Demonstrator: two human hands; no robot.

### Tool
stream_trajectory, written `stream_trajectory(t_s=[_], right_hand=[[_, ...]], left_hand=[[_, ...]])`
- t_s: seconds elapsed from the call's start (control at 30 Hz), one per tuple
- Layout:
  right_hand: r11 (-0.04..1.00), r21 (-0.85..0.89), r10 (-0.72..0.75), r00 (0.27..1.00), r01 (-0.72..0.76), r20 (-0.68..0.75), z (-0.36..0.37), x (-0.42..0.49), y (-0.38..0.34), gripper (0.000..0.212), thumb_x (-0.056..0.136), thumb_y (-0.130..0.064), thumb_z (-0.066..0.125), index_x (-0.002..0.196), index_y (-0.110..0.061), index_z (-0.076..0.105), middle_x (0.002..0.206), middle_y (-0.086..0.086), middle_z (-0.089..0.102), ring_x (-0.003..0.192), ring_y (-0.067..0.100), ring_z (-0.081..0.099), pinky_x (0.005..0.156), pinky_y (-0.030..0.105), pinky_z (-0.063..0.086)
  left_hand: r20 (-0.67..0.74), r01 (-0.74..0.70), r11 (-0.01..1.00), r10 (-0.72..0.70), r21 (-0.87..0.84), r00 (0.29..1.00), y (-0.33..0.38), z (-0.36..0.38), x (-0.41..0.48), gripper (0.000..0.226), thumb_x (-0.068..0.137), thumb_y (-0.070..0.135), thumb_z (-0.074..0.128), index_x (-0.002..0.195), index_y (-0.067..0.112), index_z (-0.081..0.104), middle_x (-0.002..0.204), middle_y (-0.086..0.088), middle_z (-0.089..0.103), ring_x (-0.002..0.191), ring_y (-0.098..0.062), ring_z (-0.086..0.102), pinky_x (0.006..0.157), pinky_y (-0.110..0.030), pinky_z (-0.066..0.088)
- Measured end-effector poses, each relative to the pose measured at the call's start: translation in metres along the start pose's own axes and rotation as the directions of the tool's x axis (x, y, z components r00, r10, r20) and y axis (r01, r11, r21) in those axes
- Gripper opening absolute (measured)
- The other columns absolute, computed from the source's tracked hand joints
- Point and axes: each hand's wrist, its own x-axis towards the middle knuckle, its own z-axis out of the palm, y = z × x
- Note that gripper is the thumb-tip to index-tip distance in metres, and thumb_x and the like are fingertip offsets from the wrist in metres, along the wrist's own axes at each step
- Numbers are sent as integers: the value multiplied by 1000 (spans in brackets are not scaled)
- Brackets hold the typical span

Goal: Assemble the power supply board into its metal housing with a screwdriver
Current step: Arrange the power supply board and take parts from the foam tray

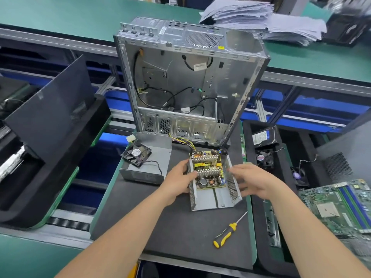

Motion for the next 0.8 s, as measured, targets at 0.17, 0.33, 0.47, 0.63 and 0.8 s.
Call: stream_trajectory(t_s=[0.17, 0.33, 0.47, 0.63, 0.8], right_hand=[[997, -13, 79, 988, -78, 136, 2, -9, 3, 35, 99, -25, 72, 124, -2, 65, 119, 21, 75, 102, 41, 76, 78, 52, 64], [989, -149, -20, 997, 9, -75, 6, -12, 4, 37, 95, -40, 76, 116, -9, 72, 111, 15, 77, 95, 30, 78, 76, 48, 66], [960, -189, -252, 933, 207, -257, 8, -7, 2, 21, 97, -34, 72, 115, -24, 70, 111, 4, 73, 96, 18, 75, 81, 39, 66], [916, -329, -273, 958, 230, -87, 9, -9, 5, 21, 101, -32, 66, 92, -27, 84, 102, -9, 79, 91, 10, 76, 84, 34, 65], [862, -443, -414, 847, 248, -332, 3, -3, 10, 10, 95, -31, 71, 90, -29, 78, 91, -13, 77, 95, 11, 72, 91, 33, 56]], left_hand=[[-75, -88, 979, 103, 183, 992, 3, -8, 7, 40, 106, 25, 53, 145, 28, 53, 141, 8, 61, 122, -7, 57, 103, -31, 45], [-95, -71, 866, 135, 495, 986, 12, -8, 19, 37, 109, 22, 37, 143, 29, 50, 114, 6, 62, 85, -3, 56, 63, -21, 39], [-105, -65, 797, 159, 601, 982, 18, -4, 25, 38, 108, 13, 37, 141, 24, 52, 112, -3, 65, 85, -13, 58, 63, -27, 41], [-94, -79, 777, 175, 625, 980, 26, -2, 31, 45, 107, 6, 37, 144, 23, 55, 127, -10, 66, 106, -28, 61, 84, -35, 50], [-25, -102, 700, 169, 707, 985, 35, 2, 39, 48, 106, 4, 37, 143, 26, 57, 120, -6, 68, 101, -26, 62, 82, -36, 50]])
